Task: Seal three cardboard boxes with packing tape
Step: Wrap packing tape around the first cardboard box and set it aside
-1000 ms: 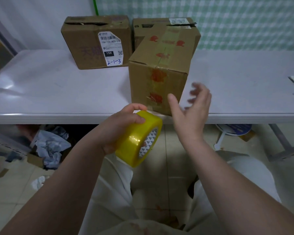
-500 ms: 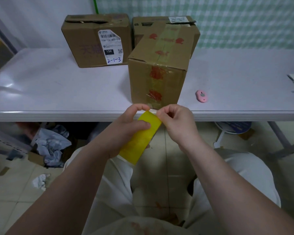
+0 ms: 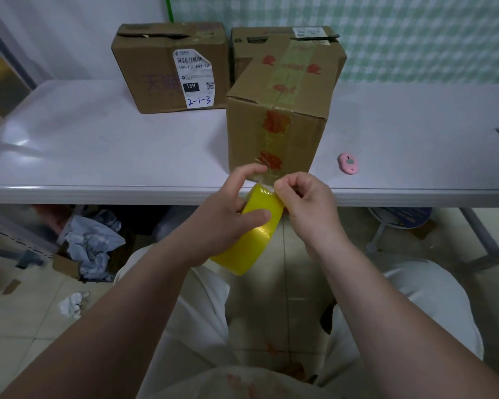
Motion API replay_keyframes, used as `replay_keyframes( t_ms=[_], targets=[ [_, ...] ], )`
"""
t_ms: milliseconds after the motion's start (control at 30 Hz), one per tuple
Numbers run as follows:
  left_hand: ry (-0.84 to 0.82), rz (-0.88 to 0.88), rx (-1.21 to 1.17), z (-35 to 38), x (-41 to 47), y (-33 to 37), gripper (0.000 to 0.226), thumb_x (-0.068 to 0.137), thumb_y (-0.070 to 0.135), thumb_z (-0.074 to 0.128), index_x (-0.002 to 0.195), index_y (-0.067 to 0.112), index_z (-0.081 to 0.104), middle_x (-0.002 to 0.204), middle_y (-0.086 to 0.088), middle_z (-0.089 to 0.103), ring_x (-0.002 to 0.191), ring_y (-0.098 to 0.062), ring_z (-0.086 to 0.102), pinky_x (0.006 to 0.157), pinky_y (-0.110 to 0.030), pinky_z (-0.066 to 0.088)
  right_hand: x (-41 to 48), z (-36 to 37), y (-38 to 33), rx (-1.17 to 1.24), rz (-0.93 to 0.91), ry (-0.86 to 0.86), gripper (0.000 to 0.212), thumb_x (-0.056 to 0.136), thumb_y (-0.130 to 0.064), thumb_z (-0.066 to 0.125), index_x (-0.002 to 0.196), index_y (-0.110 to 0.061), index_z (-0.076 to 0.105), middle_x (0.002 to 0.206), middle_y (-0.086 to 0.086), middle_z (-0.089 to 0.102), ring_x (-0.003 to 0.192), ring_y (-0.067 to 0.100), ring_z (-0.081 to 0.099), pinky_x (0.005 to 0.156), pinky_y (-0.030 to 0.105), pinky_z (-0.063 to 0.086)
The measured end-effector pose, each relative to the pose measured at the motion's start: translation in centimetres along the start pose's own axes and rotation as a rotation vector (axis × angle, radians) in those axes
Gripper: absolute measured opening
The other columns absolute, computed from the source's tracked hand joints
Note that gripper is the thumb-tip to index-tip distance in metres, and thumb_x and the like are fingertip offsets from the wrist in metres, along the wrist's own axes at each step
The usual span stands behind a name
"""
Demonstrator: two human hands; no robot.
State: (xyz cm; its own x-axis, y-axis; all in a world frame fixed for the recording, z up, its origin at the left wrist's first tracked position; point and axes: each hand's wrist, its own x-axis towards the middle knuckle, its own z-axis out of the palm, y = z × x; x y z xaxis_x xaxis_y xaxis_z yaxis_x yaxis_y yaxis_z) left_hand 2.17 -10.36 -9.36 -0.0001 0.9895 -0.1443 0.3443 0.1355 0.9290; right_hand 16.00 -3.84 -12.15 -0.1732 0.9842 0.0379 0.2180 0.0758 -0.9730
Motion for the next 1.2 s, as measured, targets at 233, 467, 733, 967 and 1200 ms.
replay_keyframes(
  t_ms=[233, 467, 733, 967, 1200],
  targets=[
    [0.083, -0.049, -0.251, 0.2, -0.6, -0.6, 0.032, 0.090, 0.014, 0.062, 0.113, 0.032, 0.048, 0.078, -0.006, 0.059, 0.069, -0.016, 0.060, 0.064, -0.031, 0.055, -0.8, 0.2, -1.5, -0.073, -0.088, -0.245, 0.014, 0.093, -0.017, 0.058, 0.079, -0.018, 0.060, 0.095, 0.008, 0.056, 0.081, 0.009, 0.051, 0.073, 0.022, 0.041],
    [0.349, -0.006, -0.179, -1.4, -1.0, -0.4, 0.016, 0.089, 0.015, 0.064, 0.073, 0.017, 0.062, 0.089, -0.011, 0.056, 0.068, -0.021, 0.056, 0.055, -0.029, 0.049, -1.4, 1.3, -2.5, -0.051, -0.135, -0.280, 0.015, 0.093, -0.024, 0.060, 0.079, -0.030, 0.061, 0.101, -0.003, 0.054, 0.092, 0.002, 0.053, 0.075, 0.012, 0.041],
    [0.461, -0.052, -0.151, -1.0, -1.6, -0.6, 0.014, 0.091, 0.017, 0.061, 0.076, 0.017, 0.061, 0.113, -0.015, 0.054, 0.092, -0.034, 0.063, 0.069, -0.041, 0.058, -2.5, 1.4, -1.7, 0.023, -0.137, -0.238, 0.044, 0.080, -0.017, 0.076, 0.108, -0.043, 0.055, 0.098, -0.006, 0.059, 0.095, 0.007, 0.060, 0.083, 0.022, 0.051],
    [0.418, -0.111, -0.185, -0.9, -1.3, -0.5, 0.013, 0.092, 0.019, 0.060, 0.079, 0.017, 0.060, 0.116, -0.023, 0.054, 0.095, -0.040, 0.062, 0.073, -0.046, 0.058, -2.9, 1.6, -1.1, -0.126, -0.362, -0.134, 0.026, 0.081, -0.016, 0.075, 0.095, -0.035, 0.064, 0.110, -0.006, 0.056, 0.103, 0.001, 0.054, 0.089, 0.015, 0.044],
    [0.381, -0.153, -0.241, -1.1, -1.1, -0.5, 0.010, 0.091, 0.017, 0.061, 0.081, 0.014, 0.061, 0.115, -0.024, 0.055, 0.098, -0.041, 0.062, 0.079, -0.051, 0.057, -2.3, 1.5, -1.2, -0.200, -0.357, -0.142, 0.015, 0.082, -0.018, 0.075, 0.097, -0.021, 0.075, 0.102, -0.009, 0.057, 0.100, -0.001, 0.053, 0.084, 0.007, 0.042]
  ],
)
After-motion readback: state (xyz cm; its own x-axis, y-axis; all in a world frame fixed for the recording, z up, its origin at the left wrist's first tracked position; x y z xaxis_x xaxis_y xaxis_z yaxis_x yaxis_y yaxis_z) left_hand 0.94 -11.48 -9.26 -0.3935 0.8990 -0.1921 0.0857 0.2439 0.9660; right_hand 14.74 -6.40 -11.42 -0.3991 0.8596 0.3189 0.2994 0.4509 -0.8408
